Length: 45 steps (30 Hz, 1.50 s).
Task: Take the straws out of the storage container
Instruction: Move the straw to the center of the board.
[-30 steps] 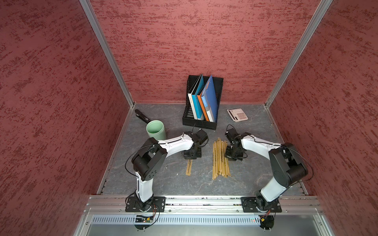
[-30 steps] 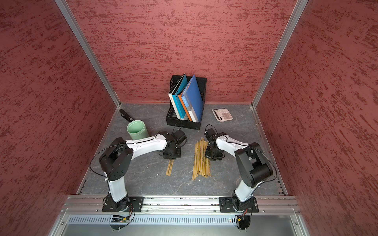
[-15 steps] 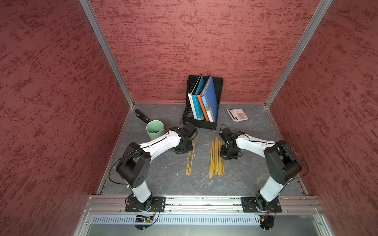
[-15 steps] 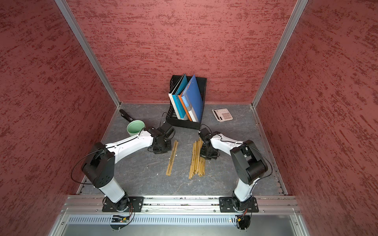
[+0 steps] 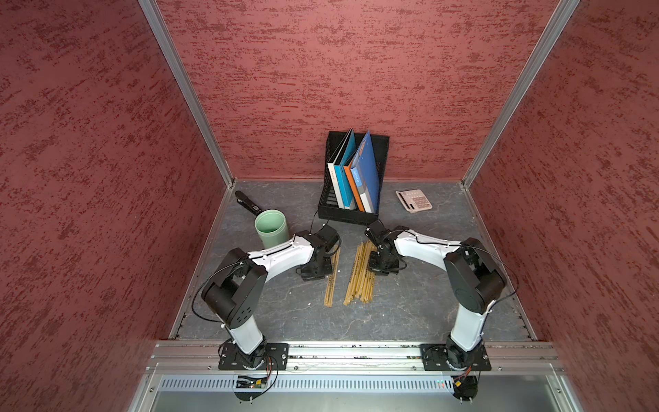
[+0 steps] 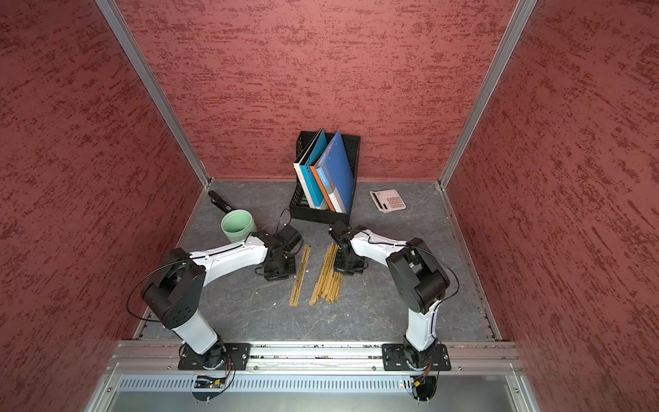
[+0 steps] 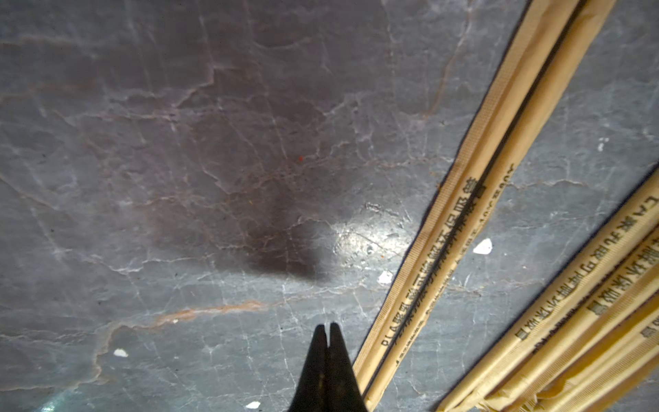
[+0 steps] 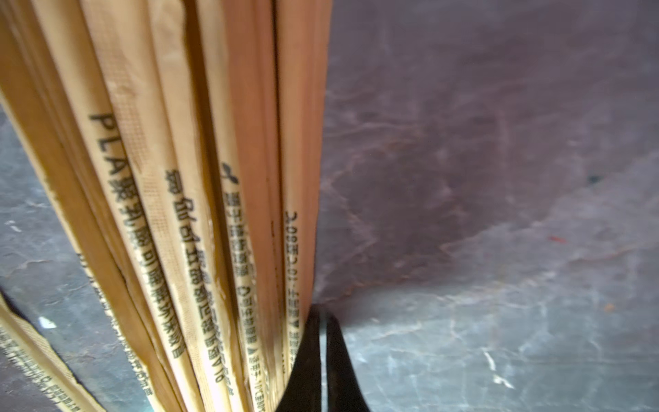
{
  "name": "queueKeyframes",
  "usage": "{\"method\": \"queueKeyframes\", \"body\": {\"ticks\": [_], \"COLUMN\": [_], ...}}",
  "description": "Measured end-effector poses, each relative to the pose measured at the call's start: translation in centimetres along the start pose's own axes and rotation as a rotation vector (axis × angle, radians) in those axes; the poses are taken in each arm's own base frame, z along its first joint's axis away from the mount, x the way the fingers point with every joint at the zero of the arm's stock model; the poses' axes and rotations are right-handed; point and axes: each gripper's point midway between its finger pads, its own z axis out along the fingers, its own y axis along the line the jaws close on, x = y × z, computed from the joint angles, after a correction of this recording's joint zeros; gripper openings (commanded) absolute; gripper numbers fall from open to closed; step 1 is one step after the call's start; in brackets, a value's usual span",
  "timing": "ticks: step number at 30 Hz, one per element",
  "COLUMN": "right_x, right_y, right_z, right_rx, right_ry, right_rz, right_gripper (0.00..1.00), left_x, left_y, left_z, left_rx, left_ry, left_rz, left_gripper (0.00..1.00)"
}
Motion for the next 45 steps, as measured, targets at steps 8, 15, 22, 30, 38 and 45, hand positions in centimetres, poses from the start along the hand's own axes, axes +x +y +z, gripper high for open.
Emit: {"method": "queueKeyframes", "body": {"ticks": [8, 15, 22, 30, 38, 45], "right_x": [-1.1, -2.1, -1.8, -0.8, -1.1, -4.3], "right_y": [1.9, 3.6, 5.2, 6.3, 3.9, 4.3], "right_z": [0.2, 0.3, 0.6, 0.7, -0.4, -4.7], "right_rx": [-0.004, -0.010, -0.022, -0.030, 0.099, 0.139], "right_ry": [0.000, 0.000, 0.008, 0.019, -0.010, -0.117], "right_rz": [-0.039, -0.084, -0.139, -0.172, -0.169, -0.202], "right_gripper": [0.00, 0.00, 0.00, 0.00, 0.00, 0.00], "left_x": [-0.3, -0.5, -1.3, -2.5, -3.5, -4.7], "left_y": [-0.5, -0.5, 0.0, 0.9, 1.7, 2.7], "left_z": [0.1, 0.1, 0.0, -1.1, -2.5, -3.9], "left_rx": [0.025, 0.037, 0.038, 0.060, 0.088, 0.115], "left_ry": [-0.011, -0.009, -0.014, -0.045, -0.080, -0.119], "left_rz": [-0.017, -0.032, -0.061, -0.104, -0.133, -0.156], "left_gripper": [0.00, 0.00, 0.00, 0.00, 0.00, 0.00]}}
